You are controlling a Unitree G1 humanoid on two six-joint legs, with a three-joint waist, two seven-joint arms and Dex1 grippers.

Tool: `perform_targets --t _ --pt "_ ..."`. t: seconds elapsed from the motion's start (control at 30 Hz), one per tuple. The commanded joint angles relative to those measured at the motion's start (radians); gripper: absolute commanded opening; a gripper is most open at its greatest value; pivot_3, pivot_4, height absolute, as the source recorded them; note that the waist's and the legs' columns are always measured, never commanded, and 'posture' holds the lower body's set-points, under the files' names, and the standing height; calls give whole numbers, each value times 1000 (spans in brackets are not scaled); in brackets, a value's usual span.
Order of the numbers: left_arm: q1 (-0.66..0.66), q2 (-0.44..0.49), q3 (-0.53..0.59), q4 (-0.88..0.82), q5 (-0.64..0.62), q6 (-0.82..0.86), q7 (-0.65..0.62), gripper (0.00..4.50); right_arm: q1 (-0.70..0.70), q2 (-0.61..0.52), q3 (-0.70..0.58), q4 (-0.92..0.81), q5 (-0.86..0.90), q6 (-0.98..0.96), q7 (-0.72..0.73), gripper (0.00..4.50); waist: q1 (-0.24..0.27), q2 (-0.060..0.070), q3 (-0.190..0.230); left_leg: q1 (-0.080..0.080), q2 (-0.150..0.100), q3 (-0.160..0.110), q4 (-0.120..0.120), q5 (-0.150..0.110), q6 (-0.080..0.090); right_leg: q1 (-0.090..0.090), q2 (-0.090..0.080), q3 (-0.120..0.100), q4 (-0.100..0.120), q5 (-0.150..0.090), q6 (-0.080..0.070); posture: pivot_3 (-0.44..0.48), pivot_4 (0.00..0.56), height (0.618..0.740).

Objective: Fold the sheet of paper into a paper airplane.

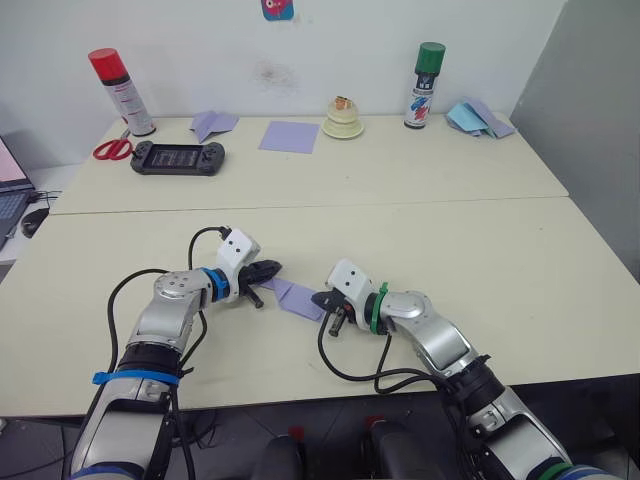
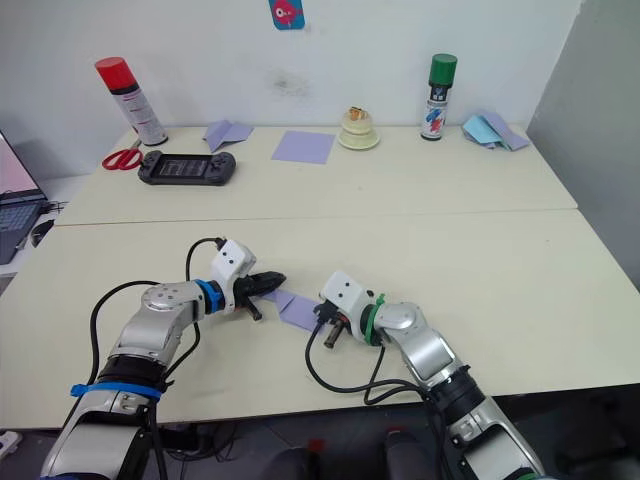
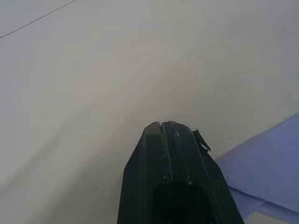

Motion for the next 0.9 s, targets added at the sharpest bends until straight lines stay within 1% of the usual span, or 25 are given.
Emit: perform_targets --t 0.03,0.2,0.3,0.4,0.57,0.7,0.9 --pt "7 -11 -25 20 26 -30 -12 0 18 -12 27 37 -28 28 7 31 2 0 0 0 0 0 0 0 0 0 0 0 0 0 0 0 150 740" --pt "11 -15 4 24 2 -37 -25 0 15 -15 24 38 -29 30 5 31 4 0 0 0 0 0 0 0 0 0 0 0 0 0 0 0 150 740" --pt "-29 -16 68 23 -82 80 -48 0 15 -15 23 37 -29 30 5 31 4 0 0 0 0 0 0 0 0 0 0 0 0 0 0 0 150 740" --pt "-60 0 94 27 -118 157 -77 0 14 -13 24 36 -28 31 5 31 4 0 0 0 0 0 0 0 0 0 0 -1 0 0 0 0 150 740" --pt "-72 24 77 -11 -137 229 -154 0 11 -9 26 42 -29 29 6 31 2 0 0 0 0 0 0 0 0 0 1 -1 0 0 0 0 150 740" --pt "-59 6 70 -37 -125 222 -138 0 10 -6 27 46 -31 26 3 31 2 0 0 0 0 0 0 0 0 0 0 -1 0 0 0 0 150 740" --pt "-53 15 65 -58 -120 205 -144 0 15 -1 24 45 -37 25 2 31 2 0 0 0 1 0 0 0 0 0 1 -1 0 0 0 0 150 740"
